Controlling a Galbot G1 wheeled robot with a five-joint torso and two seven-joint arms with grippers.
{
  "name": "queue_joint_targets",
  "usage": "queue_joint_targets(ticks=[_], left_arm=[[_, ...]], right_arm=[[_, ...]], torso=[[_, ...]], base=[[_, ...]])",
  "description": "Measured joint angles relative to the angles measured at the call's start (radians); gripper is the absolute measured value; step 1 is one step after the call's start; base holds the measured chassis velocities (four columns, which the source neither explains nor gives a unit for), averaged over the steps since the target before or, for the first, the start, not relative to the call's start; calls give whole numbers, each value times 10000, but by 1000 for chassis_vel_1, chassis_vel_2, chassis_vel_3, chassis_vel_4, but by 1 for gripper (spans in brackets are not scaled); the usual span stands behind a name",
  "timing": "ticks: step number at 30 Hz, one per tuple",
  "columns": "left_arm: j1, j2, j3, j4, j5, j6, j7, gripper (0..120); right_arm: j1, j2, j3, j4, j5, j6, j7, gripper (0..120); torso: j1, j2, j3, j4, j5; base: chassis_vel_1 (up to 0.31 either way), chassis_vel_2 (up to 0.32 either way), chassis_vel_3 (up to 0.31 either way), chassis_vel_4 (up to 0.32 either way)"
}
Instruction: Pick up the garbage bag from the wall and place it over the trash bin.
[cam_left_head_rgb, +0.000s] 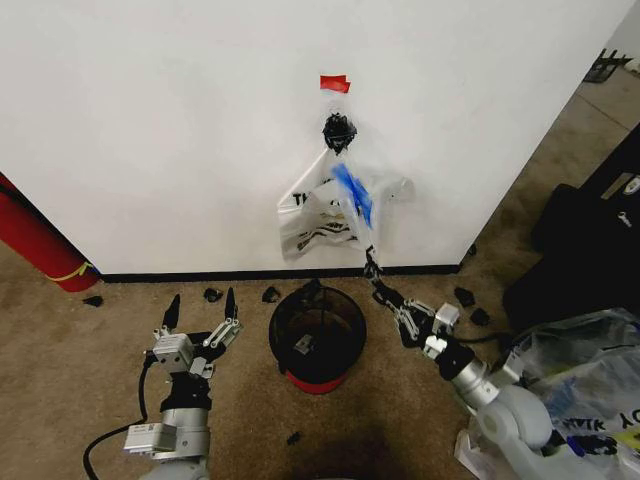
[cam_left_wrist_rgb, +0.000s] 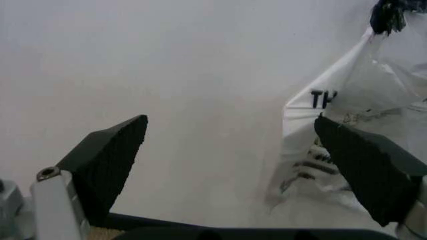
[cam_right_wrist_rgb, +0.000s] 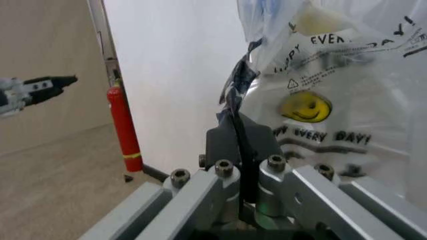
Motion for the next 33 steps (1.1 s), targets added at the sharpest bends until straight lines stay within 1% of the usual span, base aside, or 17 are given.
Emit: queue_joint_targets(ticks=[5, 13, 25, 33], left_arm=[[-43, 20, 23, 7, -39, 7, 0, 99], [-92, 25, 76, 41, -56, 7, 0, 99], [-93, 33, 72, 41, -102, 2, 5, 99], [-138, 54, 87, 92, -132, -3, 8, 99]], right_arm=[[-618, -168, 476, 67, 14, 661, -577, 0], [-1490, -81, 797, -47, -60, 1459, -1527, 0], [-1924, 140, 839, -576, -443, 2244, -2454, 0], [-2177, 288, 783, -813, -915, 2655, -2698, 0]], torso=[[0, 0, 0, 1, -1], [0, 0, 0, -1, -1], [1, 0, 0, 0, 0], [1, 0, 0, 0, 0]], base=[[0, 0, 0, 0], [0, 0, 0, 0], [0, 0, 0, 0], [0, 0, 0, 0]])
